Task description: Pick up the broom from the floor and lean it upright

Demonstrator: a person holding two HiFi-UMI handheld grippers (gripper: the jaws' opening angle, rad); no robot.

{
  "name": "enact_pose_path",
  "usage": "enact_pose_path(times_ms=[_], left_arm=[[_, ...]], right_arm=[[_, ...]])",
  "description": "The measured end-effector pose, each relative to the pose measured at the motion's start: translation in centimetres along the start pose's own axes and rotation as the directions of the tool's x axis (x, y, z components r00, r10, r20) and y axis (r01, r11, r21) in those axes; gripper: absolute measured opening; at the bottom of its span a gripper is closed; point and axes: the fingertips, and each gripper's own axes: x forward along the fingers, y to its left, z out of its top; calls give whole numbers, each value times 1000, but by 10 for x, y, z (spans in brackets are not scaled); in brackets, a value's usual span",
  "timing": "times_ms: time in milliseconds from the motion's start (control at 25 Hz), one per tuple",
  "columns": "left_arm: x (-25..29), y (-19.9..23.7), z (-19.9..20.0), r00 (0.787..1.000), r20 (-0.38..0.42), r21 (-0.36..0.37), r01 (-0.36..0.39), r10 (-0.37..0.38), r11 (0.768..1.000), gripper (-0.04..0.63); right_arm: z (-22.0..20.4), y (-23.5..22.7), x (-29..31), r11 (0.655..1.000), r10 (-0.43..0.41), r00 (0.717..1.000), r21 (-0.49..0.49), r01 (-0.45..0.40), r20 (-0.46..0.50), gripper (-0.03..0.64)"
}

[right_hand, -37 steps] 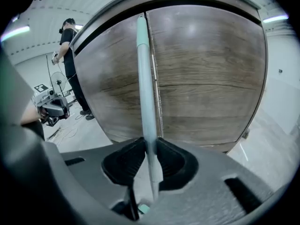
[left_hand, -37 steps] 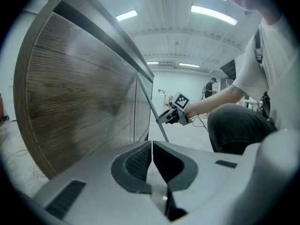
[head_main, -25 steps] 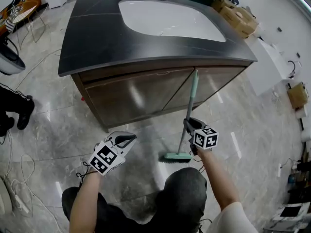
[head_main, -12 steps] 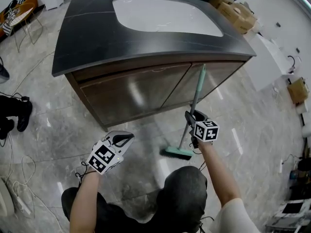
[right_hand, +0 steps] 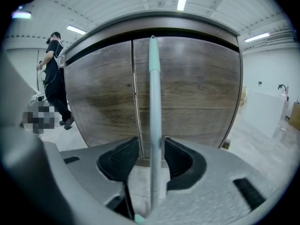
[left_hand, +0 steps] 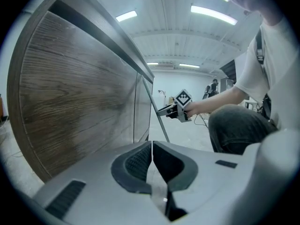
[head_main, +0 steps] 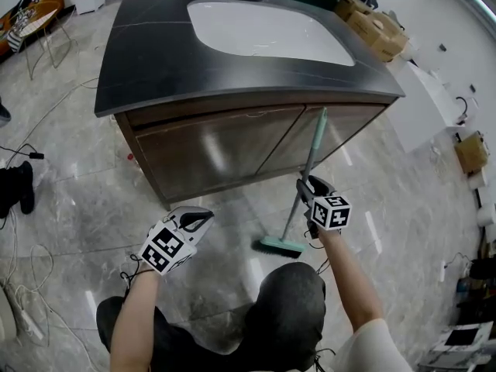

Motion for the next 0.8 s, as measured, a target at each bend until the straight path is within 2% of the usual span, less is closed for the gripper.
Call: enact_pose_path(times_ms=[160, 400, 640, 800], left_arm=[[-2, 1, -4, 1000, -4, 5, -3, 3, 1000, 11], [-12, 2, 2, 1000, 19, -8, 1, -1, 1000, 11], [-7, -4, 4, 999, 50, -32, 12, -10, 999, 11], [1, -19, 22, 998, 64, -56, 17, -14, 998, 11]], right_arm=[[20, 11, -19, 998, 16, 999, -56, -14, 39, 166], [38, 41, -31, 991, 82, 993, -114, -73, 80, 120], [29, 66, -23, 981, 138, 988, -143, -127, 68, 78], [20, 73, -23, 974, 152, 987, -175, -142, 45, 14]])
